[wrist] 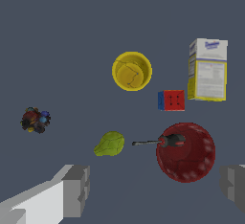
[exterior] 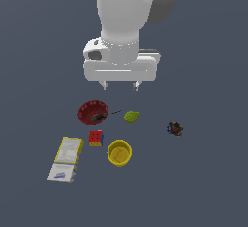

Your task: Pick up a designated object from a clutter of objects.

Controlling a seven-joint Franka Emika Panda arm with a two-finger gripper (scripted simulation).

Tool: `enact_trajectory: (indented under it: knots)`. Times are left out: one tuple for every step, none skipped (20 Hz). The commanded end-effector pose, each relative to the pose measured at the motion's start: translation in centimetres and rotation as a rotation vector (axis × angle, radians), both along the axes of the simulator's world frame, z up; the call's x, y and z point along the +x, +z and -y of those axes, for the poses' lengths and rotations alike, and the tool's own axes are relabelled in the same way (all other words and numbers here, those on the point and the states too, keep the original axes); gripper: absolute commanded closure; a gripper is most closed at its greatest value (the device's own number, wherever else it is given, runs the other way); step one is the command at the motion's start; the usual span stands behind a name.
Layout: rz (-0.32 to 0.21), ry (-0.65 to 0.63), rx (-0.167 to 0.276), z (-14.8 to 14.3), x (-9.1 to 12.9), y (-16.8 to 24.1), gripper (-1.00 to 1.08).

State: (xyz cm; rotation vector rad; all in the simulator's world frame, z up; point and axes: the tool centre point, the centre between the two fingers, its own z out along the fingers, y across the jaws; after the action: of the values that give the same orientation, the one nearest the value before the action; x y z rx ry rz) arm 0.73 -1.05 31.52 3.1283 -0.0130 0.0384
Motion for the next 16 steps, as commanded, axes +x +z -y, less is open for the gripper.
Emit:
enact_trajectory:
  knots:
    - [0.000,0.000,0.000,0.0,0.0,0.0,-0.92]
    - [0.000,0.001,0.000,-0.1,0.0,0.0,-0.92]
    - [-0.001,0.005,0.000,-0.2,0.0,0.0,-0.92]
    - [-0.002,0.010,-0.001,-0.5,0.0,0.1,-0.92]
    - [-0.003,0.018,-0.002,-0.9,-0.1,0.1,-0.92]
    - [-0.005,0.028,-0.003,-1.4,-0.2,0.2,-0.92]
    - [-0.006,0.038,-0.004,-1.9,-0.2,0.3,-0.92]
    - [-0.008,0.046,-0.005,-2.3,-0.3,0.4,-0.92]
    - [-0.009,0.051,-0.005,-2.7,-0.4,0.5,-0.92]
    - [-0.010,0.054,-0.005,-2.9,-0.5,0.6,-0.92]
    - [-0.010,0.054,-0.005,-3.0,-0.5,0.7,-0.92]
    - [-0.010,0.053,-0.005,-3.0,-0.5,0.7,-0.92]
    - [-0.010,0.052,-0.005,-2.9,-0.5,0.7,-0.92]
    - [-0.010,0.053,-0.005,-2.9,-0.5,0.7,-0.92]
    - [-0.010,0.056,-0.006,-2.9,-0.4,0.6,-0.92]
    - [-0.010,0.063,-0.007,-3.0,-0.4,0.4,-0.92]
